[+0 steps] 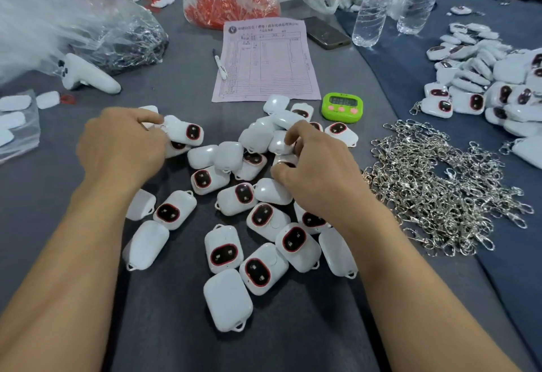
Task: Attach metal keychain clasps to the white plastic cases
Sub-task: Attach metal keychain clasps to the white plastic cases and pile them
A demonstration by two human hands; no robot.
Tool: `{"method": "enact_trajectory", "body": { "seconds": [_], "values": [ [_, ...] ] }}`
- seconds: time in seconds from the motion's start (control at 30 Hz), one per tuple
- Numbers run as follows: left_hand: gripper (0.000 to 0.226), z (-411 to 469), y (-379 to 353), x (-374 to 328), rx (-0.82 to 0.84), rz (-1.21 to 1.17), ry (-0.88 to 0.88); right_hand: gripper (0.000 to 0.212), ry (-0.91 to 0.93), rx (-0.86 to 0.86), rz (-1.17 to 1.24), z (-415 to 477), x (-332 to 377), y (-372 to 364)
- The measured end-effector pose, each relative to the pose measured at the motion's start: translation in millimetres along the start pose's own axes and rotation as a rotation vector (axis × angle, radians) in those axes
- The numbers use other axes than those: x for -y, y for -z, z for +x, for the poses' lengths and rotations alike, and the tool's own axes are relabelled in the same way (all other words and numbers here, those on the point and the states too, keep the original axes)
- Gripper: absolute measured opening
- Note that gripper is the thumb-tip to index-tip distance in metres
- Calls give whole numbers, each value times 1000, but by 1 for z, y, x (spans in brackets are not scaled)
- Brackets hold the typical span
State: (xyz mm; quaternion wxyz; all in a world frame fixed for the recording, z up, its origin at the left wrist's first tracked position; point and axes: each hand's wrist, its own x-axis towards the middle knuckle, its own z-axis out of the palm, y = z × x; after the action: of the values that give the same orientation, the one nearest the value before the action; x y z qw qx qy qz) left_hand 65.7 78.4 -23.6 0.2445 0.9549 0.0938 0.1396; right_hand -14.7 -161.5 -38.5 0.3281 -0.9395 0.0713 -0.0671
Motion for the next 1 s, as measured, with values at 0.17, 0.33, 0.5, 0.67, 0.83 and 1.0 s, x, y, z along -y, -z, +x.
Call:
{"method": "enact_trajectory", "body": {
  "seconds": [0.17,0.33,0.5,0.67,0.83,1.0],
  "values": [
    [32,-9,-9,-12,0,-127,-183,54,-25,15,93,3,-4,5],
    [16,0,-22,1,91,-34,-171,39,-9,26,72,6,-11,10],
    [20,3,-18,7,-3,45,-144,22,-34,-60,151,9,-15,10],
    [29,-20,-24,-22,-6,137,-263,19,-67,-128,207,11,-20,14],
    [23,-43,-33,-53,145,142,-417,17,-81,-158,192,13,-23,16],
    [15,-56,-40,-62,225,-113,-399,9,-167,-258,91,16,-29,30]
  ]
}}
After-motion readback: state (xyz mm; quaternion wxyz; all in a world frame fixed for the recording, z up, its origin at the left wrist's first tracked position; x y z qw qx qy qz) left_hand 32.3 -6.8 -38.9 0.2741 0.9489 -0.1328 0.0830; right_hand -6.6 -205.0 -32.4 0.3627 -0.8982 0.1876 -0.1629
